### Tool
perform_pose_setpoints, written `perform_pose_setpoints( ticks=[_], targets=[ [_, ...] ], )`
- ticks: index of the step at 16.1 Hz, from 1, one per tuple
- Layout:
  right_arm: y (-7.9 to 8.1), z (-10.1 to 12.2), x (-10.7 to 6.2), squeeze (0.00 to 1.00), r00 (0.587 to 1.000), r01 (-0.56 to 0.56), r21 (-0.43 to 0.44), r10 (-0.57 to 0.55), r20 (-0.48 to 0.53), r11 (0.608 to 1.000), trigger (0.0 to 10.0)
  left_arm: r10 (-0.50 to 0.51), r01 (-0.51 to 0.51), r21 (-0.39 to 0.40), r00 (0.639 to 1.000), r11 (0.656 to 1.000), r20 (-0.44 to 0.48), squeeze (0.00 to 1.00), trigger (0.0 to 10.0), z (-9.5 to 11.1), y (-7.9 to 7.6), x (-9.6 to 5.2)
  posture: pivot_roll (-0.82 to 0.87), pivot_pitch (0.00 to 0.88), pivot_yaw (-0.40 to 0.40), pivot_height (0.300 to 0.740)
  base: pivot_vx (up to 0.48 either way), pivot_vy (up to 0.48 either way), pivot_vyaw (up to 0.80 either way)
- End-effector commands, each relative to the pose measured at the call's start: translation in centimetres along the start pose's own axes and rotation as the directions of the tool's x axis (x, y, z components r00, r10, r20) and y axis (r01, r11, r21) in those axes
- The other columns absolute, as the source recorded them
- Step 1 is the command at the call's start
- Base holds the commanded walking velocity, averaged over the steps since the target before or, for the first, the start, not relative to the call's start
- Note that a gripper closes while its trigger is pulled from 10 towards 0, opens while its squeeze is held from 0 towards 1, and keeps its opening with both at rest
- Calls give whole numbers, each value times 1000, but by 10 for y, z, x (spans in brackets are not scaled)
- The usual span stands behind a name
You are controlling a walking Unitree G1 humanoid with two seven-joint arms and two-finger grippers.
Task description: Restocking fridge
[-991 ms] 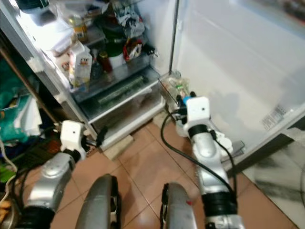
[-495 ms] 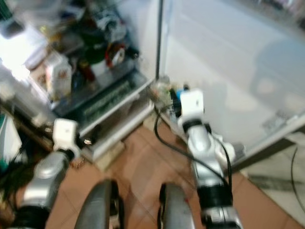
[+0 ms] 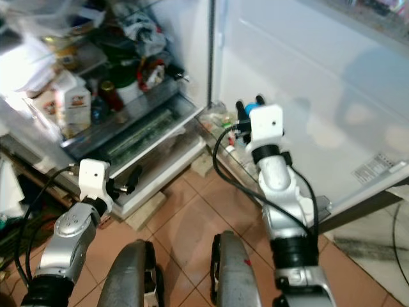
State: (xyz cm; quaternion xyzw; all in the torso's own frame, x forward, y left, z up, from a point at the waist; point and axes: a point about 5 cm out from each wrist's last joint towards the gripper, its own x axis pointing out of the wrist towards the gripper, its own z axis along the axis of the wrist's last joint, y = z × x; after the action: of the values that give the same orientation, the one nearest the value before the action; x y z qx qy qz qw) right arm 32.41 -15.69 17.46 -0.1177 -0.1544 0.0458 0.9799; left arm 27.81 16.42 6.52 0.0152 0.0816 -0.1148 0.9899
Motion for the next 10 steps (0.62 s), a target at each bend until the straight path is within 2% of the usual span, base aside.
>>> perform_pose_setpoints(
  ticks=[1, 2, 3, 6, 9, 10],
  targets=[
    [-13, 7, 2, 0, 997, 62, -55, -60, 43, 997, 10000, -8, 8, 6, 1000, 1000, -16, 0, 10000, -3, -1, -1, 9, 190, 23, 651, 0, 0, 0],
    [-23, -6, 0, 0, 992, 126, -119, -128, -4, 985, 10000, -12, 13, 11, 1000, 1000, -23, 0, 10000, -4, -2, -1, 18, 198, 20, 651, 0, 0, 0],
    [-26, -15, -2, 0, 988, 141, -150, -148, -36, 979, 10000, -14, 15, 12, 1000, 1000, -23, 0, 10000, -4, -3, -2, 21, 202, 20, 651, 0, 0, 0],
    [-26, -40, -4, 0, 971, 188, -82, -198, -135, 979, 10000, -12, 12, 10, 1000, 1000, -21, 0, 10000, -4, -2, -6, 48, 225, 28, 651, 0, 0, 0],
    [-16, -46, 2, 0, 971, 189, -51, -194, -143, 981, 10000, -14, 14, 11, 1000, 1000, -13, 0, 10000, -2, -1, -13, 78, 250, 39, 651, 0, 0, 0],
    [-12, -45, 6, 0, 974, 179, -14, -179, -135, 984, 10000, -11, 11, 9, 1000, 1000, 1, 0, 10000, 1, 0, -16, 88, 259, 43, 651, 0, 0, 0]
  ],
)
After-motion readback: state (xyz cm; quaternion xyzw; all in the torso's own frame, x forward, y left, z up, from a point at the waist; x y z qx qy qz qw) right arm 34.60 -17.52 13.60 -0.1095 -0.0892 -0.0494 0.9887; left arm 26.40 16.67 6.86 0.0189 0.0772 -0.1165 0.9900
